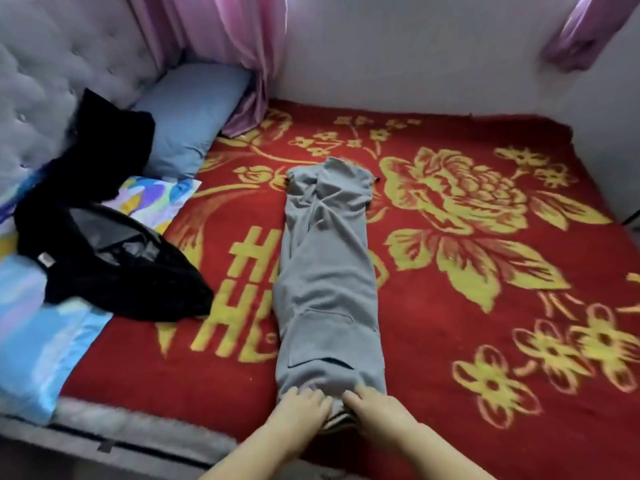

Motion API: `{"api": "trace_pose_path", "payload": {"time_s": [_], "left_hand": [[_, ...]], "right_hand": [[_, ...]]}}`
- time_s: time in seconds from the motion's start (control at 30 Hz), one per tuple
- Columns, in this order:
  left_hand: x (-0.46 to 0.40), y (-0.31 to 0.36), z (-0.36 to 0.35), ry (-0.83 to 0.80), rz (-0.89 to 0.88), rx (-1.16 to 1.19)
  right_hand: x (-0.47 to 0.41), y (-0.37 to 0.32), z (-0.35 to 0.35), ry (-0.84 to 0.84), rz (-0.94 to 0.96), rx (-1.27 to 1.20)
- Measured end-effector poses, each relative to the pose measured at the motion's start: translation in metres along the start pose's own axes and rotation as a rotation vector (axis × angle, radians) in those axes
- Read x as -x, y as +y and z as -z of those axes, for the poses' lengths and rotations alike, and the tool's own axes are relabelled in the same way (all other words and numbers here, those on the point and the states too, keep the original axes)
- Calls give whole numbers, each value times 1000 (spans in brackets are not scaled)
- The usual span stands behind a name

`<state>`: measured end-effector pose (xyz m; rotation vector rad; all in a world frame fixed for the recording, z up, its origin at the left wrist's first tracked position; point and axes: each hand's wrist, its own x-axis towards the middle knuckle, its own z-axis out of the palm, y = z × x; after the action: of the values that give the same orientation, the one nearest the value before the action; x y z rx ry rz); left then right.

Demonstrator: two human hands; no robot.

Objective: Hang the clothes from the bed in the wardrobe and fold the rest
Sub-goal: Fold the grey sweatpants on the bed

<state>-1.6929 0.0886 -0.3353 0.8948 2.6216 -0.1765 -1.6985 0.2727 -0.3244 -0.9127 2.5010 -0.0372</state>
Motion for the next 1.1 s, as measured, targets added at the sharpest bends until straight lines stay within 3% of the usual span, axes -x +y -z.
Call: {"api": "trace_pose_path", "payload": {"time_s": [0.23,0.37,0.47,0.57,0.63,0.67,0.73,0.83,0.9,0.97,1.1], "left_hand": [[-5,-5,0,-275,-98,139],[5,13,-14,-467,-171,215],[5,15,-26,-599,-117,388],[-21,-15,-17,-649,-34,628],[-52,-49,-1,-514,98,833],[-71,-70,10,-414,182,927],[-111,-118,31,-206,289,932],[-177,-190,63,20,362,815],[-221,-225,76,136,411,806],[-264,-246,77,198,492,853],[-322,-253,61,56,675,1055]], "right_hand": [[-21,5,-4,-275,-122,-181],[-22,-11,-18,-456,-48,-185],[-31,-12,-23,-641,-19,-263],[-50,6,-11,-836,-125,-479],[-70,29,8,-877,-249,-847],[-84,43,20,-830,-319,-1039],[-115,78,45,-573,-453,-1218],[-172,137,87,-48,-618,-1171],[-207,173,107,223,-694,-982],[-239,204,117,350,-760,-813],[-283,248,108,403,-887,-776]]}}
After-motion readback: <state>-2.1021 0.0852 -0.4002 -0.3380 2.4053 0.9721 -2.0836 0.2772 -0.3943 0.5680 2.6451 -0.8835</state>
